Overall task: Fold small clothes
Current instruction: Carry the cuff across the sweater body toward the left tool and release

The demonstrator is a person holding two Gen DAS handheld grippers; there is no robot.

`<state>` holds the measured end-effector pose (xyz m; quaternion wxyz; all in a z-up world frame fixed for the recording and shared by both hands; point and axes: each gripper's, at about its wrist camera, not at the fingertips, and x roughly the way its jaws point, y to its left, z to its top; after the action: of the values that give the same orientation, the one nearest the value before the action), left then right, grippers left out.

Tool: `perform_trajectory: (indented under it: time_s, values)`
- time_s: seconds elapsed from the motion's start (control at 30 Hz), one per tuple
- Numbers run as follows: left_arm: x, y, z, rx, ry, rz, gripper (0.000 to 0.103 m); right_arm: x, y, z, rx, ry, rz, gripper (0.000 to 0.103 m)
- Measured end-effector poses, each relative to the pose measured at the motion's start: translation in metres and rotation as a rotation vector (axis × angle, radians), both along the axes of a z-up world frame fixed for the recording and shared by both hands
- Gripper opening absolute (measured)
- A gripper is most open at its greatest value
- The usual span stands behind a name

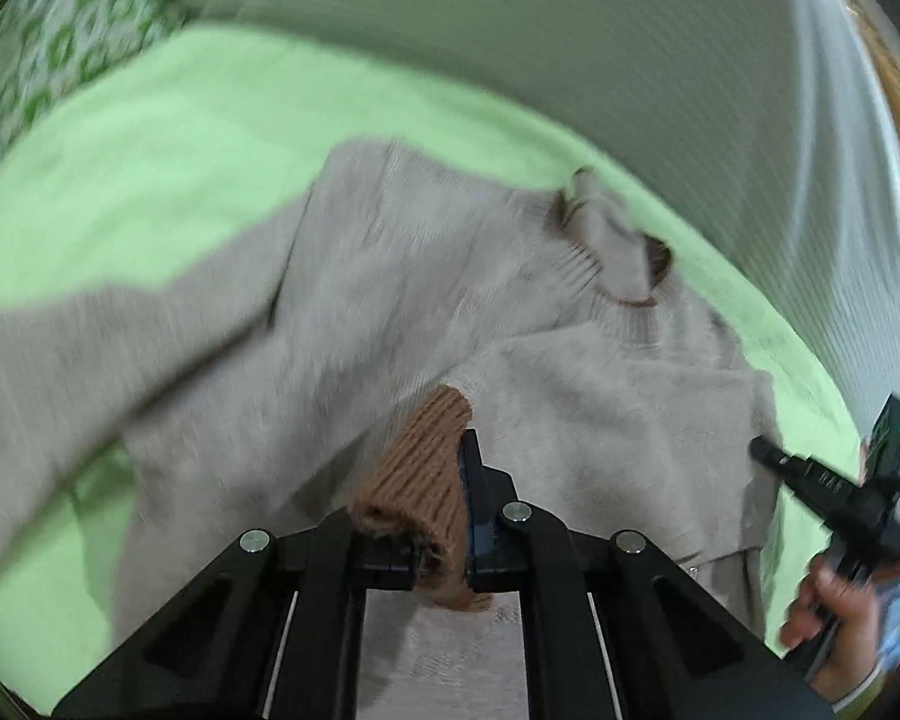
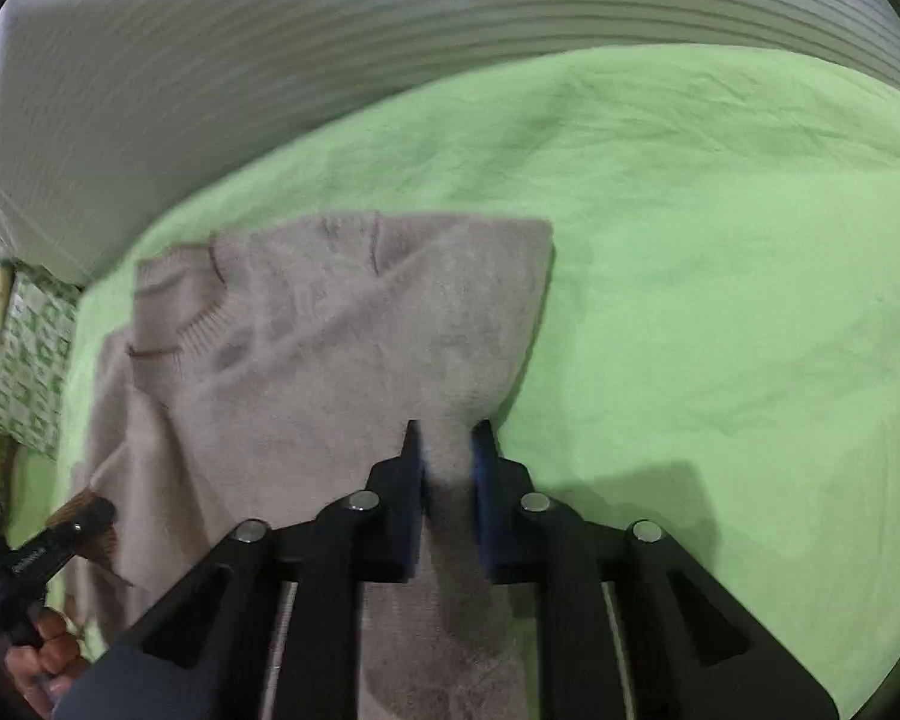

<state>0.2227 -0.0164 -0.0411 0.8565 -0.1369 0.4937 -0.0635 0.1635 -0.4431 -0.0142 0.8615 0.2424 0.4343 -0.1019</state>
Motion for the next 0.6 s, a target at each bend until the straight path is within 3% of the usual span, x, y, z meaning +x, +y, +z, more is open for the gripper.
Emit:
perform_trajectory:
  time_s: [0.23,0.33,0.47,0.57,0.6]
  values:
    - [0.032,-0.001,0.036,0.046,-0.094,-0.135,0.007,-0.041,-0.042,0.038,-0.023,-0.106,-0.1,0.007]
    - [0.052,-0.009,0.018,0.143,-0.08,-0.202,0.007,-0.044,-0.049,0.028,-0.039,-0.071,-0.113,0.007]
    - [0.077,0.0,-0.026,0.221,0.015,-0.185,0.008,-0.04,-0.041,0.014,-0.087,-0.045,-0.117,0.007]
    - [0.083,-0.003,-0.026,0.238,-0.008,-0.179,0.01,-0.038,-0.04,0.013,-0.116,-0.036,-0.109,0.007]
    - [0.084,-0.005,-0.024,0.262,-0.02,-0.177,0.01,-0.034,-0.037,0.011,-0.167,-0.02,-0.09,0.007]
